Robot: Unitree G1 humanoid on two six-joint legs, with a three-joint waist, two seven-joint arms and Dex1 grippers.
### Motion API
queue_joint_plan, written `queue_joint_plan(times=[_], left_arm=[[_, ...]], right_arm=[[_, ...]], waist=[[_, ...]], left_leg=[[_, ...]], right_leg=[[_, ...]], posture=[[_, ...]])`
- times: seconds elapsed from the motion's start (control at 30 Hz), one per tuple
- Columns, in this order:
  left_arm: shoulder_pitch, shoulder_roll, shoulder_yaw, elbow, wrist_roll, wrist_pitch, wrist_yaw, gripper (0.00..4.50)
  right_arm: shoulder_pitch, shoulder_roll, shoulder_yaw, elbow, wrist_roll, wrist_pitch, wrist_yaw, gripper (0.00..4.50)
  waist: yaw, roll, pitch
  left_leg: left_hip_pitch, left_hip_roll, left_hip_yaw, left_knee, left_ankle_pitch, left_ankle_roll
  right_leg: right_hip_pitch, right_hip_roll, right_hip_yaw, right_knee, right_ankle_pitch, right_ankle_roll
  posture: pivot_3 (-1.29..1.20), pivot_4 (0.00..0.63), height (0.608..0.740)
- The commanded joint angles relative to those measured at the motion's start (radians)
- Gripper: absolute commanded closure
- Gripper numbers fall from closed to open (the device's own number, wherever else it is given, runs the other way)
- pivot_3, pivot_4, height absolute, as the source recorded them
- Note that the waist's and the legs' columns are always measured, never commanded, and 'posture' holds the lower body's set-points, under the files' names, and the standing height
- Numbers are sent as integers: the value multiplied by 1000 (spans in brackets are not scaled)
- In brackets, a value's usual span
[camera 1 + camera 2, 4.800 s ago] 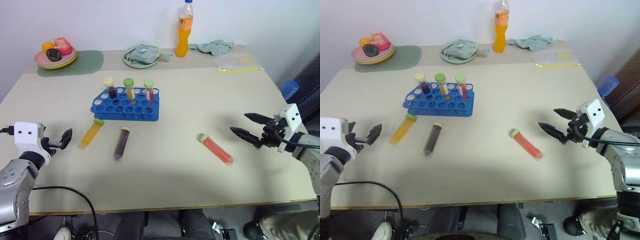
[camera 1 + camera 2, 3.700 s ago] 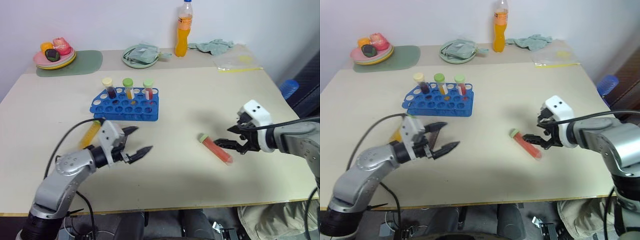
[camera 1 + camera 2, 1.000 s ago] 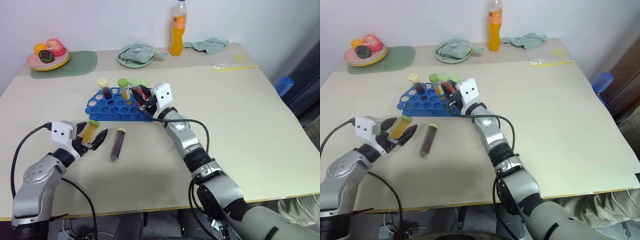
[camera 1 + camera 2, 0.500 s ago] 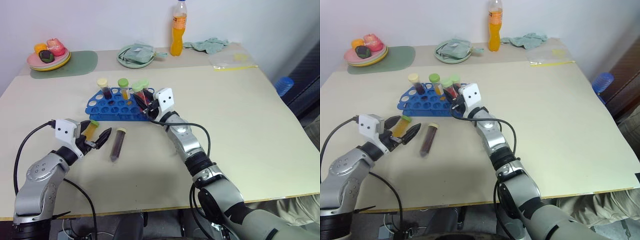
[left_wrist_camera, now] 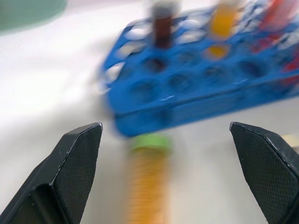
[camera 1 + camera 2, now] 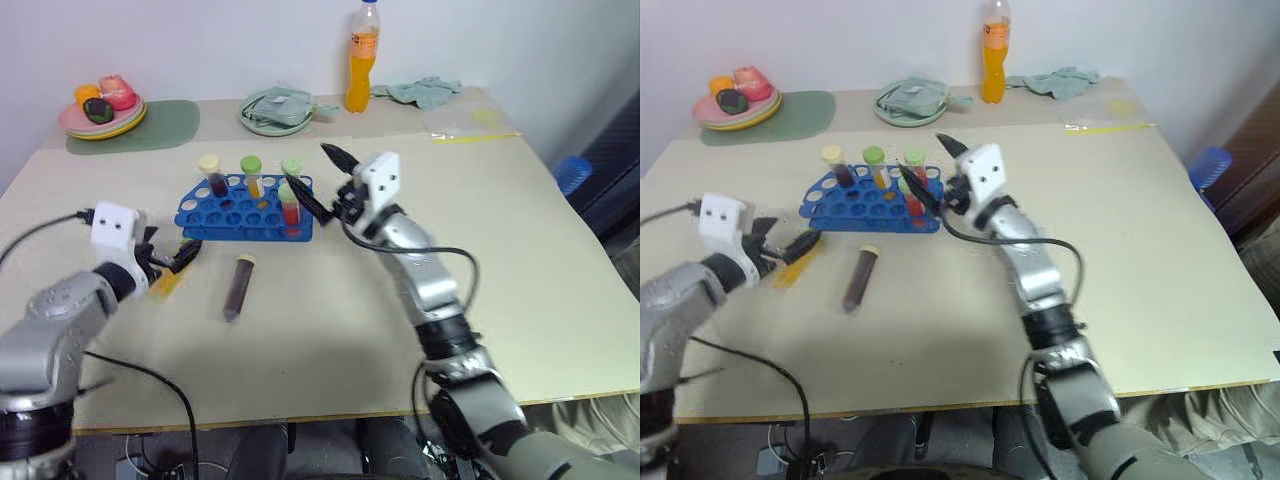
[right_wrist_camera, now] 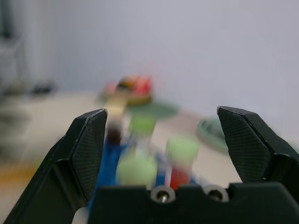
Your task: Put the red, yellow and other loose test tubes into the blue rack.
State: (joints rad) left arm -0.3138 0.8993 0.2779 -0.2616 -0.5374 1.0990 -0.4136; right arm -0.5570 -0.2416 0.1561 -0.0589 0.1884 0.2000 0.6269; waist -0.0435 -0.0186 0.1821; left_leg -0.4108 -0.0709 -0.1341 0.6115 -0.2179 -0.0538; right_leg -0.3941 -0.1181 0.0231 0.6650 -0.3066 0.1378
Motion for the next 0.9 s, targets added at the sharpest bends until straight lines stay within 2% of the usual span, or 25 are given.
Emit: queue_joint_plan(times=[0.03, 0.17, 0.33, 0.43, 0.5, 0.63, 0.67, 0.8, 0.9], left_arm=[[-144, 91, -130, 129, -11, 241, -63, 0], [-354, 161, -373, 270, 23, 331, -180, 0], [-501, 166, -603, 400, 124, 268, -285, 0], [-543, 157, -665, 467, 165, 236, -338, 817], [-549, 157, -694, 494, 189, 216, -366, 1718], [-540, 159, -699, 525, 222, 199, -396, 3649], [-535, 160, -690, 534, 228, 200, -396, 3793], [-495, 174, -596, 552, 239, 193, -362, 3793], [-425, 160, -357, 560, 223, 128, -260, 3793]], right_arm=[[52, -114, 31, -201, 63, 113, 130, 343], [123, -222, 22, -326, 126, 194, 202, 343], [165, -249, 37, -386, 124, 225, 199, 343], [179, -243, 44, -406, 112, 234, 176, 277], [187, -238, 42, -419, 112, 243, 157, 277], [208, -242, 50, -441, 114, 255, 138, 277], [212, -245, 53, -444, 114, 255, 139, 277], [220, -252, 62, -448, 112, 252, 144, 277], [219, -255, 62, -441, 113, 247, 148, 277]], waist=[[-4, 2, 1], [-5, 1, 1], [-1, 1, 1], [1, 0, 2], [1, 0, 2], [1, -1, 2], [1, -1, 2], [-3, 0, 2], [-6, -1, 2]], left_leg=[[0, 0, 0, -1, 0, 0], [0, 1, 1, 0, 0, 0], [0, 1, 3, 0, 0, 0], [-1, 1, 4, 1, 0, 0], [-1, 1, 3, 1, 0, 0], [-1, 1, 3, 1, 0, 0], [-1, 1, 3, 1, 0, 0], [-1, 1, 2, 1, 0, 0], [-1, 2, 1, 1, 0, 0]], right_leg=[[0, 0, 0, 0, 0, 0], [0, 1, -1, 0, 0, 0], [0, 1, 0, 0, 0, 0], [0, 1, 0, 0, 0, 0], [0, 1, 0, 0, 0, 0], [0, 1, 0, 0, 0, 0], [0, 1, 0, 0, 0, 0], [-1, 1, 0, 0, 0, 0], [-2, 1, 0, 1, 0, 0]], posture=[[0, 150, 740], [0, 150, 740], [0, 150, 740], [0, 150, 740], [0, 150, 740], [0, 150, 740], [0, 150, 740], [0, 150, 740], [0, 150, 740]])
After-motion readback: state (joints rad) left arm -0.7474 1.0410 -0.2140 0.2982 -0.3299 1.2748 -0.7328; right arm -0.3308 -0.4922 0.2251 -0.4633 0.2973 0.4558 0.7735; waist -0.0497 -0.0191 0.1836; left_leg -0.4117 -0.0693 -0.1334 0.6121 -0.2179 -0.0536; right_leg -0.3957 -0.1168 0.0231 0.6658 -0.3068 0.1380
